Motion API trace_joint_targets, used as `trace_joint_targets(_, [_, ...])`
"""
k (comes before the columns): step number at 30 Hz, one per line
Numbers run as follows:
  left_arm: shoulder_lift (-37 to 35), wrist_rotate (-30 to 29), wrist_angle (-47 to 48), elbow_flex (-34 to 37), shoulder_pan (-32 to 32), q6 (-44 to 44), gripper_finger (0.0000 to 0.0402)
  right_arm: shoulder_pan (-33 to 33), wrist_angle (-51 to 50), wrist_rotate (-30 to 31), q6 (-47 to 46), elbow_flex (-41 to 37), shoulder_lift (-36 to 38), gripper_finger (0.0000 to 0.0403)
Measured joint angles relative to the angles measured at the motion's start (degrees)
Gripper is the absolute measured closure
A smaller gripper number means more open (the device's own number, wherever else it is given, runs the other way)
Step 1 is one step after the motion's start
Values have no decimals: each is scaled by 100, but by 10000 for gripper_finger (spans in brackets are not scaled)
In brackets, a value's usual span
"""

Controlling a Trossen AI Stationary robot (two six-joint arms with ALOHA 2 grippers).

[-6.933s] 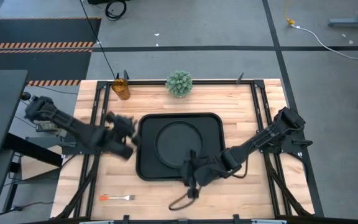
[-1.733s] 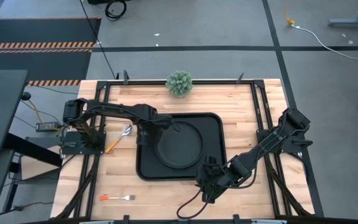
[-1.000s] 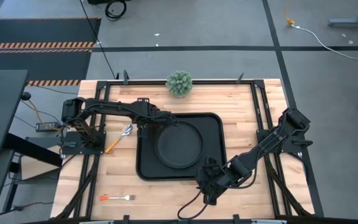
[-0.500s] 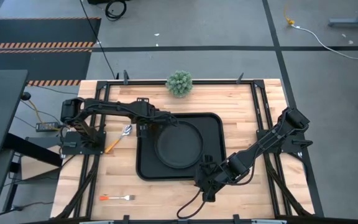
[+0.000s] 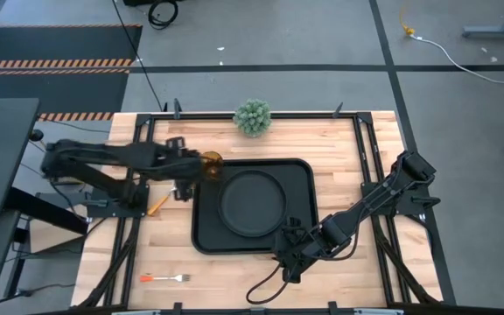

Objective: Pick and place plate/cup/fork/spoon on tray
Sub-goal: Put the yellow spoon on the black tray to the left of the black plate

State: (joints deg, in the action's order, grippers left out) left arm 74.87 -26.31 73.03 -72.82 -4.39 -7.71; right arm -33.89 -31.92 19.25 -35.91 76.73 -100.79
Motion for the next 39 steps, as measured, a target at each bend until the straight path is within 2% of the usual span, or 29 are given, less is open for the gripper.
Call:
trace_joint_targets(4, [-727,169,261,7,-635,-991,173,-56,58,92,-14,0,0,206])
trace_joint_targets(9, [-1376,639,792,9,-1596,-2666,173,-139,238,220,-14,-2,1,206])
trace_joint_targets(14, [-1583,864,1092,9,-2565,-4182,173,-184,499,227,-14,-2,2,206])
trace_joint_targets(17, [-1526,870,1267,13,-3049,-4715,173,-197,632,229,-14,-2,2,206])
trace_joint_targets(22, [-1388,784,1309,15,-3561,-4871,173,-243,660,220,-152,-2,2,206])
trace_joint_targets(29, [-1379,156,1327,15,-3921,-4884,173,-351,660,218,-163,-2,2,206])
trace_joint_targets(39, [-1388,-1315,1323,15,-4387,-4712,173,-335,660,216,-372,-2,2,206])
